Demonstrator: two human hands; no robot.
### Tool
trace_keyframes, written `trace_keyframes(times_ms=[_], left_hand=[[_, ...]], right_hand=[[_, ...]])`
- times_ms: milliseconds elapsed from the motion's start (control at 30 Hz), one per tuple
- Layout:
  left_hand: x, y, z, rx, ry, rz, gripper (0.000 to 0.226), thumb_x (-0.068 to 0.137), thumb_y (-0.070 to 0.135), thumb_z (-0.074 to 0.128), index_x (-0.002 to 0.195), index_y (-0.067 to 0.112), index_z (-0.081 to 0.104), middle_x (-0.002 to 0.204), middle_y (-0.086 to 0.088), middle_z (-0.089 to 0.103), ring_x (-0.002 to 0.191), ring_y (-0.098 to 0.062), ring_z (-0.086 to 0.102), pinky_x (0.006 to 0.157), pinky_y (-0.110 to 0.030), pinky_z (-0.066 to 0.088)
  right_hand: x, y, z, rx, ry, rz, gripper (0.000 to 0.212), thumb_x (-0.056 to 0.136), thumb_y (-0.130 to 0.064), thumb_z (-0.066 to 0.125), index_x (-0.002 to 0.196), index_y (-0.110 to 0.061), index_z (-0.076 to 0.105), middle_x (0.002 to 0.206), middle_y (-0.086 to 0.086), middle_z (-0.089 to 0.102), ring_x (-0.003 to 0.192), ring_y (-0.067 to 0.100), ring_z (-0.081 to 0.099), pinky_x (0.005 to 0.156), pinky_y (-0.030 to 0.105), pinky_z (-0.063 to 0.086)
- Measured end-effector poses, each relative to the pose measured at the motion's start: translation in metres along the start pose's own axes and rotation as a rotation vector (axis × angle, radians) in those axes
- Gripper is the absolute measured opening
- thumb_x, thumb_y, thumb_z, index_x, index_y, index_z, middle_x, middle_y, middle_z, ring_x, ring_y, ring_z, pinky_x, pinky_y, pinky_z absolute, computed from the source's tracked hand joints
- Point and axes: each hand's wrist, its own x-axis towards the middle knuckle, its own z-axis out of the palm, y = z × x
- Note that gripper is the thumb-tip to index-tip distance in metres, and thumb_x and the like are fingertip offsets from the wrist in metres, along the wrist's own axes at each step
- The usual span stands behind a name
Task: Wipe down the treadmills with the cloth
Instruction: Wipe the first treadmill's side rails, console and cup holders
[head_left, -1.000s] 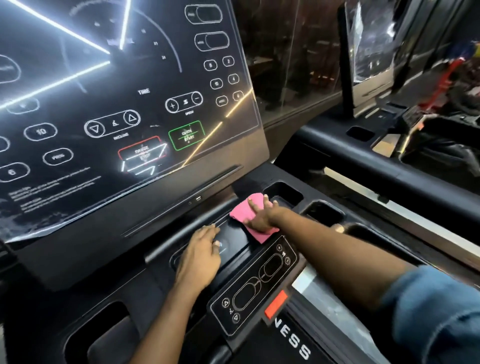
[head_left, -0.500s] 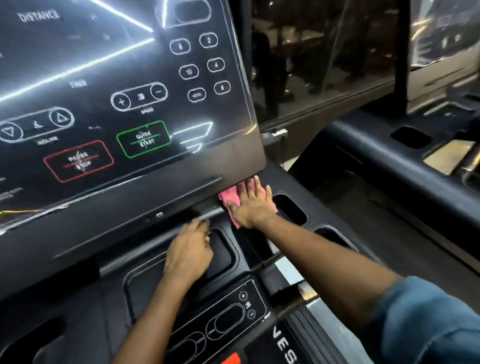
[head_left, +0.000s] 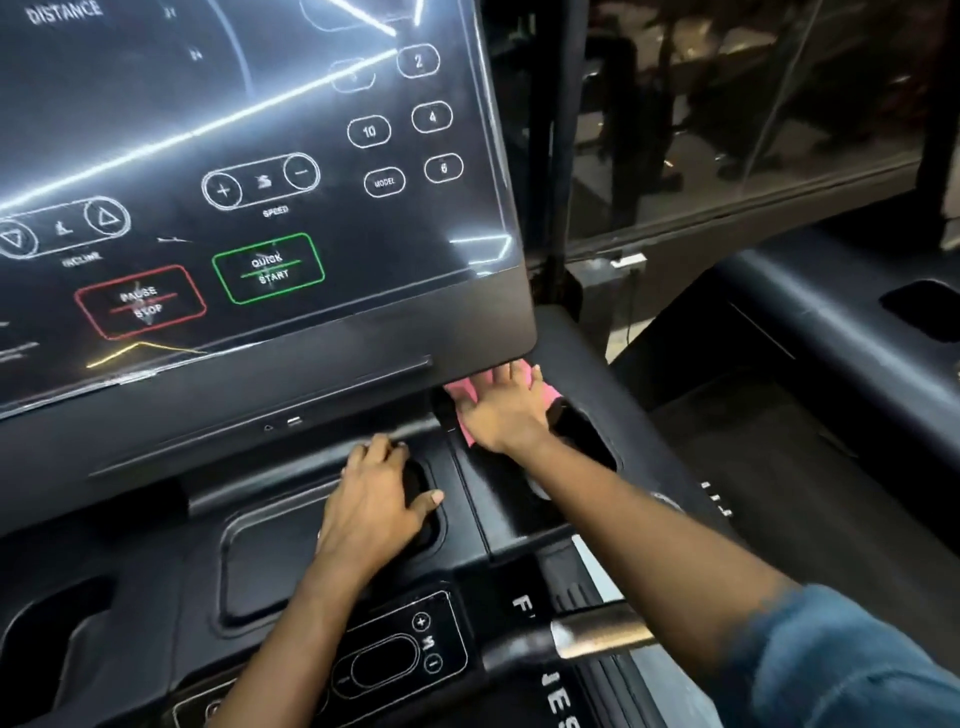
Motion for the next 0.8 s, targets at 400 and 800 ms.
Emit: trace_keyframes(times_ms=[400,800], left_hand=[[0.003,-0.009,-0.006,0.028,-0.077,0.079,0.070,0.092,0.051,0.063,0.147,0.010,0.046,0.137,-0.003,0.041,0.128,-0.027,0.038,0.111,-0.042,0.038],[-0.029,-0.072,-0.026,-0.160,-0.157,0.217,0.051,0.105,0.026,0.051,0.154,0.018,0.040,0.162,0.007,0.031,0.150,-0.010,0.024,0.116,-0.014,0.007]], right_hand=[[-0.030,0.000,0.021,0.040,0.054,-0.099,0.060,0.105,-0.049,0.032,0.161,-0.035,0.019,0.171,0.008,0.001,0.157,0.027,-0.007,0.126,0.050,-0.003],[-0.116,0.034,0.022,0.069,0.072,-0.289,0.052,0.106,-0.046,0.039,0.157,-0.035,0.035,0.170,0.004,0.012,0.157,0.021,0.009,0.126,0.032,0.009]])
